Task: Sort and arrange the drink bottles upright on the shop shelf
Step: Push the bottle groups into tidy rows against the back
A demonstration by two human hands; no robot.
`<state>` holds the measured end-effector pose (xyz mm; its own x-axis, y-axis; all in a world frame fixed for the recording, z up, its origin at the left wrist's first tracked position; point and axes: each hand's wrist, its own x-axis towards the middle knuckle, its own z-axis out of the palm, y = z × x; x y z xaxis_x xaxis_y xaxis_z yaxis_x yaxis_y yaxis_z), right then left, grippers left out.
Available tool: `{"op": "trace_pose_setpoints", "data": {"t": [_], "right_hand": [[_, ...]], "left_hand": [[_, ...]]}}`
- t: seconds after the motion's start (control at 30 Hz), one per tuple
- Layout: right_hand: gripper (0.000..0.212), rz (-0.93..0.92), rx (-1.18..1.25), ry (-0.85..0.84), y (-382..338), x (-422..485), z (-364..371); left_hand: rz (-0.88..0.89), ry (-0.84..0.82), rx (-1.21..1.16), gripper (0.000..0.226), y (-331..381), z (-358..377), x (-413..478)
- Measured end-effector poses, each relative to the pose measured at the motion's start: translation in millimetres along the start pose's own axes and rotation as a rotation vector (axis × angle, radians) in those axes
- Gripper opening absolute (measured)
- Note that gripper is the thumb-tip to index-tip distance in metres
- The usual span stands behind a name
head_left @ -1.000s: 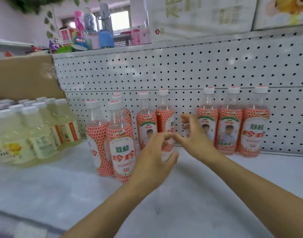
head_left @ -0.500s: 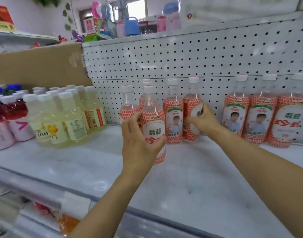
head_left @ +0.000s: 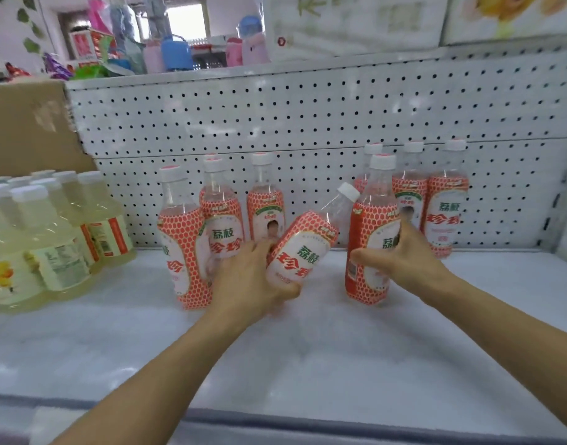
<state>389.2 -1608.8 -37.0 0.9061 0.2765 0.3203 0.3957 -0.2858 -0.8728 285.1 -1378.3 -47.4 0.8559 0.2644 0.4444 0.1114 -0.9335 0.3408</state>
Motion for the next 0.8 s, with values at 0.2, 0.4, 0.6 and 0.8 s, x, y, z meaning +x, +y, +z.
{"op": "trace_pose_setpoints", "data": {"t": [0.2, 0.4, 0.6, 0.8], "right_hand": [[0.076, 0.035, -0.011, 0.095, 19, -10, -54], [0.08, 0.017, -0.094, 0.155, 30, -9, -74], [0.08, 0.037, -0.136, 0.01, 45, -13, -78], [0.077, 0.037, -0.112, -0.001, 53, 0, -70]], "left_hand": [[-0.094, -0.238, -0.422, 0.025, 38, 23, 13], [-0.375, -0.264, -1.114, 0.033, 84, 59, 24], [-0.182, -0.221, -1.08, 0.062, 95, 81, 31], [-0.072, -0.259, -0.97, 0.068, 109, 87, 45]]}}
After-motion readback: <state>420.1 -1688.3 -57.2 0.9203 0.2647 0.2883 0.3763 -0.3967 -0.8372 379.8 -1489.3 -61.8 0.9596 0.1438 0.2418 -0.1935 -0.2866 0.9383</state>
